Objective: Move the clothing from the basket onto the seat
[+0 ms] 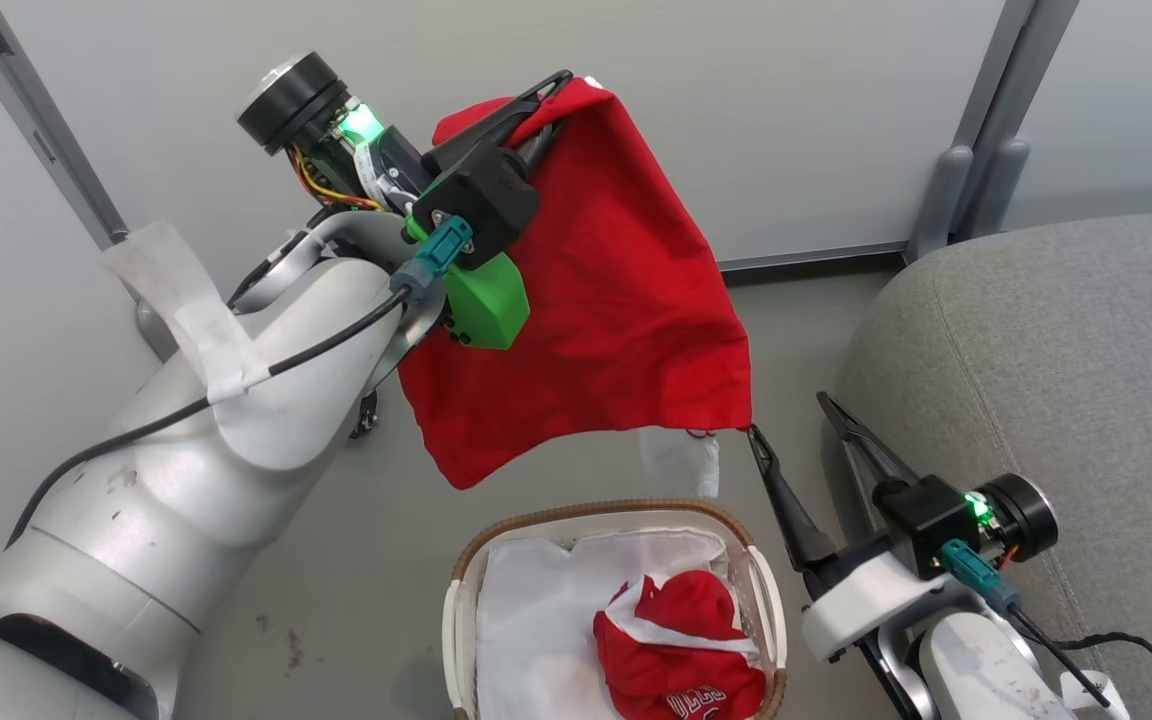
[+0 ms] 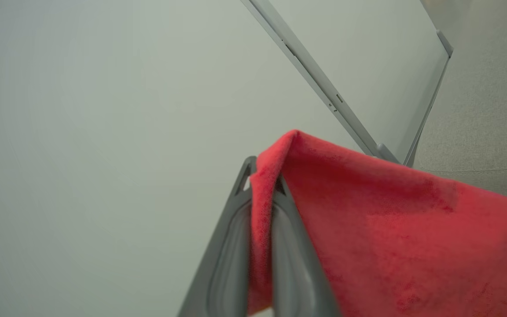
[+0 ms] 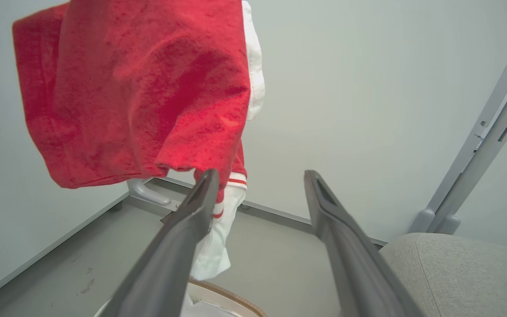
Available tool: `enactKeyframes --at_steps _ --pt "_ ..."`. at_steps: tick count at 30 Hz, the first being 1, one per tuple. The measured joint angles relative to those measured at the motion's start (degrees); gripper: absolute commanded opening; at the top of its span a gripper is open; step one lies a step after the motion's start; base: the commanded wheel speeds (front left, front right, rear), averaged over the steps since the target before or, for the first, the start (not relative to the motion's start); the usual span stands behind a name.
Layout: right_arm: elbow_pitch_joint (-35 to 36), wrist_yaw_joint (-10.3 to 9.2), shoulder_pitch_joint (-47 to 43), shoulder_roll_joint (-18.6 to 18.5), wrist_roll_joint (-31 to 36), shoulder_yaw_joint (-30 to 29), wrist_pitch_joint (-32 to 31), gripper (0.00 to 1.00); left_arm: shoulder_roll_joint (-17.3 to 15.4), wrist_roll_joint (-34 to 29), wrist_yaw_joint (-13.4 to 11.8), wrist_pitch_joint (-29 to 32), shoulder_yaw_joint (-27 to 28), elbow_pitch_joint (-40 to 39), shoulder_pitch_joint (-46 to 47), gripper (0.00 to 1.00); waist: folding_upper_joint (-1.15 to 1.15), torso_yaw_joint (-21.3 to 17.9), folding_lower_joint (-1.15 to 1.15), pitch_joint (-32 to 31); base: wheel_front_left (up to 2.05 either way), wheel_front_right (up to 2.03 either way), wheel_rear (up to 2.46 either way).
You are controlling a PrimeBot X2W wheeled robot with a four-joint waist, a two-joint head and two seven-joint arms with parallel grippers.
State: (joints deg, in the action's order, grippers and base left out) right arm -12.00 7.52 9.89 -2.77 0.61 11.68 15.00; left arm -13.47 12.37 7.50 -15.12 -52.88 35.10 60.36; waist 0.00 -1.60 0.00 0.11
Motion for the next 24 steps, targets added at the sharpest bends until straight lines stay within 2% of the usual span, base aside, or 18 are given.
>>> enactKeyframes --at_steps 9,20,24 --pt "-1.8 0.0 4.5 0.0 0.4 3.3 0.0 1.0 0.2 0.1 0.0 0.0 -0.4 -1.9 0.2 0.0 0.0 0.9 0.0 -0.1 0.0 0.0 0.0" --pt "-6.1 0.0 8.8 0.0 0.2 2.2 0.0 1.0 1.4 0.2 0.0 0.0 -1.4 -4.8 0.2 0.0 0.0 2.0 0.0 0.1 0.0 0.0 0.0" --pt "-8.2 0.0 10.0 -1.7 -3.3 6.5 0.0 1.0 1.6 0.7 0.0 0.0 -2.2 -6.5 0.2 0.0 0.0 2.5 0.0 0.0 0.0 0.0 0.0"
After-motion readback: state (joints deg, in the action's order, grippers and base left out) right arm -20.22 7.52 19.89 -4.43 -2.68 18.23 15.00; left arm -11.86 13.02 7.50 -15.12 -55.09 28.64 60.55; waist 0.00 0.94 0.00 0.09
